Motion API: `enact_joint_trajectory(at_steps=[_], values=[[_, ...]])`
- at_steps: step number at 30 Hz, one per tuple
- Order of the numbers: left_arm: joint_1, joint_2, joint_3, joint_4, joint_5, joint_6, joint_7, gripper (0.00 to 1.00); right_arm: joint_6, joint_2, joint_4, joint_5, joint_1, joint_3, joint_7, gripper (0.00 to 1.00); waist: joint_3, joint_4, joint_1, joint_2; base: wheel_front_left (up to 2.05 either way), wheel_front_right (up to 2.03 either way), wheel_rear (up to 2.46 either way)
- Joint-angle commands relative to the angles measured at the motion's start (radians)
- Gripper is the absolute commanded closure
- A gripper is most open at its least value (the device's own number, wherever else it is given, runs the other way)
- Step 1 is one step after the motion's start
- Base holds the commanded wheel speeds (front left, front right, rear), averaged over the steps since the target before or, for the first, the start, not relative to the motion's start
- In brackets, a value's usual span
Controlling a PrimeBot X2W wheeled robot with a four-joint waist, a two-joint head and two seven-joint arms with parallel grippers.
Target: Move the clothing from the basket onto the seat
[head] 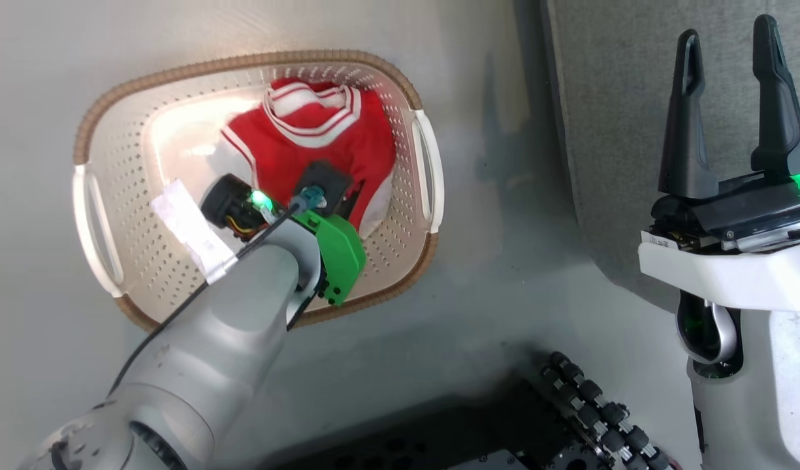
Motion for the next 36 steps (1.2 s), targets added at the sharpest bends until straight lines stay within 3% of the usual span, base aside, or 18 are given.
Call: enact_joint_trajectory(at_steps=[1,8,18,30,36], values=[[0.029,0.002,0.004,-0.012,-0.010,-0.005,-0.013,1.00,-0.001,-0.001,0.008,0.004,0.001,-0.001,-0.003,0.00,-0.087,0.026,0.0000,0.0000,0.00,0.00,0.00],[0.131,0.000,0.054,-0.112,-0.022,0.015,-0.034,1.00,-0.001,-0.001,0.050,0.016,0.052,-0.006,-0.003,0.00,-0.265,0.059,0.0000,0.0000,0.00,0.00,0.00],[0.385,0.016,0.286,-0.407,0.091,0.069,-0.033,1.00,-0.001,-0.018,0.116,0.036,0.172,-0.007,-0.003,0.00,-0.528,0.111,0.0000,0.0000,0.00,0.00,0.00],[0.609,0.004,0.500,-0.655,0.213,0.054,-0.033,1.00,-0.001,-0.047,0.190,0.065,0.292,0.022,-0.003,0.00,-0.767,0.157,0.0000,0.0000,0.00,0.00,0.00],[0.706,0.002,0.578,-0.743,0.247,0.077,-0.033,1.00,-0.001,-0.057,0.228,0.079,0.366,0.045,-0.003,0.00,-0.876,0.165,0.0000,0.0000,0.00,0.00,0.00]])
